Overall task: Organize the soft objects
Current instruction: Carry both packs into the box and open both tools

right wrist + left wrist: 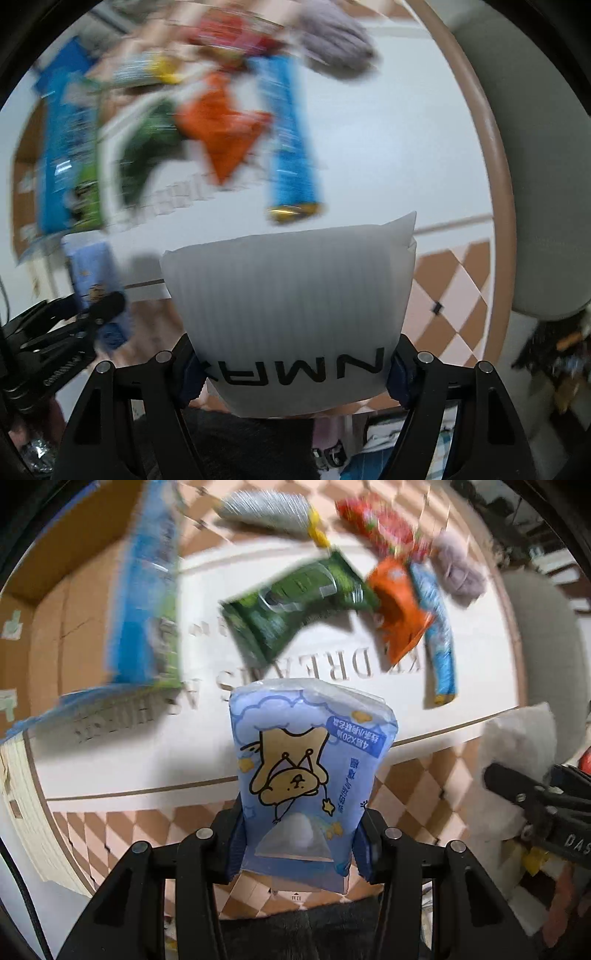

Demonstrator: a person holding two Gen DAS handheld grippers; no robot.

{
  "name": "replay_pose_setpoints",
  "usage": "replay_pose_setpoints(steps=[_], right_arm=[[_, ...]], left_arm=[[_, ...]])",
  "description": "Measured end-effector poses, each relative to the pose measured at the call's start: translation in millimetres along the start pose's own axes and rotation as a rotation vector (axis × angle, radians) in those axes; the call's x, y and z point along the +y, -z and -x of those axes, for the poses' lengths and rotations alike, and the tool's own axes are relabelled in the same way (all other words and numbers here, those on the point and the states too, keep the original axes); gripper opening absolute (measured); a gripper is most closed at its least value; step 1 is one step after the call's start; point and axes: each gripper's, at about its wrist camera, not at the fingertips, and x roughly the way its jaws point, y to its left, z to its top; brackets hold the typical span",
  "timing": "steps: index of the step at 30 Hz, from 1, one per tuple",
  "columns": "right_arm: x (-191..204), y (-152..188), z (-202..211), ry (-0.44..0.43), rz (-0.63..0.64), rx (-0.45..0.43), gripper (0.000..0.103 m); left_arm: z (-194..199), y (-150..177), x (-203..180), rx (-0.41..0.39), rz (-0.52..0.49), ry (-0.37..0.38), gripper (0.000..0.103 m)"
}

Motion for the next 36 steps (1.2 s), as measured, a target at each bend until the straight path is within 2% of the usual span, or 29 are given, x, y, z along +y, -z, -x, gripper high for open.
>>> replay_pose_setpoints(steps=[4, 5, 9, 11, 13, 17, 22, 26, 30, 36], right_arm=[[63, -22, 80, -0.058, 0.124, -0.095, 0.079], [93, -51, 81, -0.071, 0.144, -0.112, 0.079], [171, -95, 107, -0.132, 0.210, -0.174, 0.079], [218, -112, 114, -0.151, 0.232, -0.194, 0.079], [255, -128, 117, -0.158, 0.241, -0.204, 0.079], [333, -166, 101, -0.126, 0.229, -0.196, 0.079], [393, -224, 44, -0.069, 0.196, -0.135, 0.079], [417, -252, 4, -0.012, 0.185, -0.099, 0.079], [424, -272, -34, 0.012, 0.165, -0.056, 0.079], [425, -292, -68, 0.023, 0.158, -0.021, 0.079]], left_arm=[[70, -6, 41, -0.117, 0.057, 0.033, 0.044], [90, -9, 50, -0.154, 0.075, 0.038, 0.044], [142, -23, 105, -0.236, 0.121, 0.047, 0.044], [150, -40, 131, -0.263, 0.132, 0.027, 0.044], [156, -58, 174, -0.267, 0.157, 0.011, 0.044], [132, -101, 232, -0.204, 0.190, 0.018, 0.045], [78, -155, 284, -0.104, 0.231, 0.052, 0.044], [41, -184, 308, -0.022, 0.241, 0.077, 0.045], [12, -201, 318, 0.045, 0.244, 0.142, 0.045], [-5, -213, 320, 0.088, 0.229, 0.189, 0.047]])
